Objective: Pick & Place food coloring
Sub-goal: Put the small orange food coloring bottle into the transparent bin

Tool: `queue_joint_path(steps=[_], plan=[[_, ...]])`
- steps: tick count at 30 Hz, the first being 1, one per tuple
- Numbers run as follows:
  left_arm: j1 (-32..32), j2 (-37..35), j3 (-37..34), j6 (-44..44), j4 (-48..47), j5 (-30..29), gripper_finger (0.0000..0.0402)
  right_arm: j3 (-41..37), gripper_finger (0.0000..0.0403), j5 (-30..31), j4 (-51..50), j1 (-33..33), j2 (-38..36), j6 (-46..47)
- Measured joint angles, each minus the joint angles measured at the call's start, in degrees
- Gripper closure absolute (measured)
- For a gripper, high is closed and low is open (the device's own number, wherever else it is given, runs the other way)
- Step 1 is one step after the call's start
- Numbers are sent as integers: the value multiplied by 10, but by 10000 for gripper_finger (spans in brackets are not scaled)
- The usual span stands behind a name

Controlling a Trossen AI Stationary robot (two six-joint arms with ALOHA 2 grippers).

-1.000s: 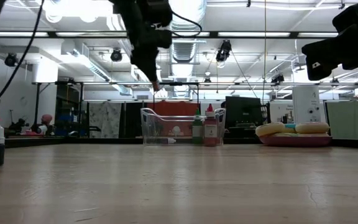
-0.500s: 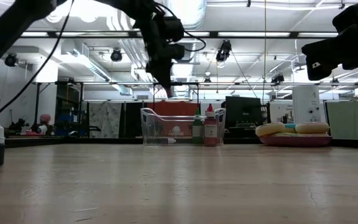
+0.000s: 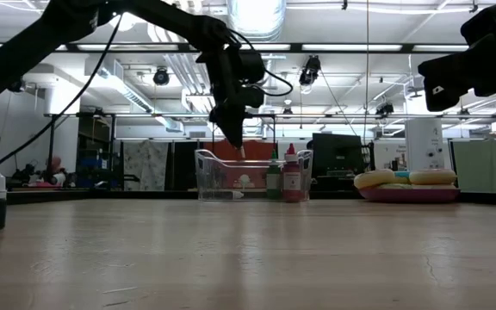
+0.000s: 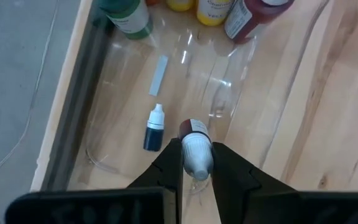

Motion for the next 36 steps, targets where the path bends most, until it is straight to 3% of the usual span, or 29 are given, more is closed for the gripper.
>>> queue_joint_path(steps=[13, 36], plan=[[2, 20, 0, 16, 22, 1, 365, 0, 394, 0, 0, 0, 0, 0], [7, 64, -4, 22, -31, -6, 365, 0, 394, 0, 0, 0, 0, 0]])
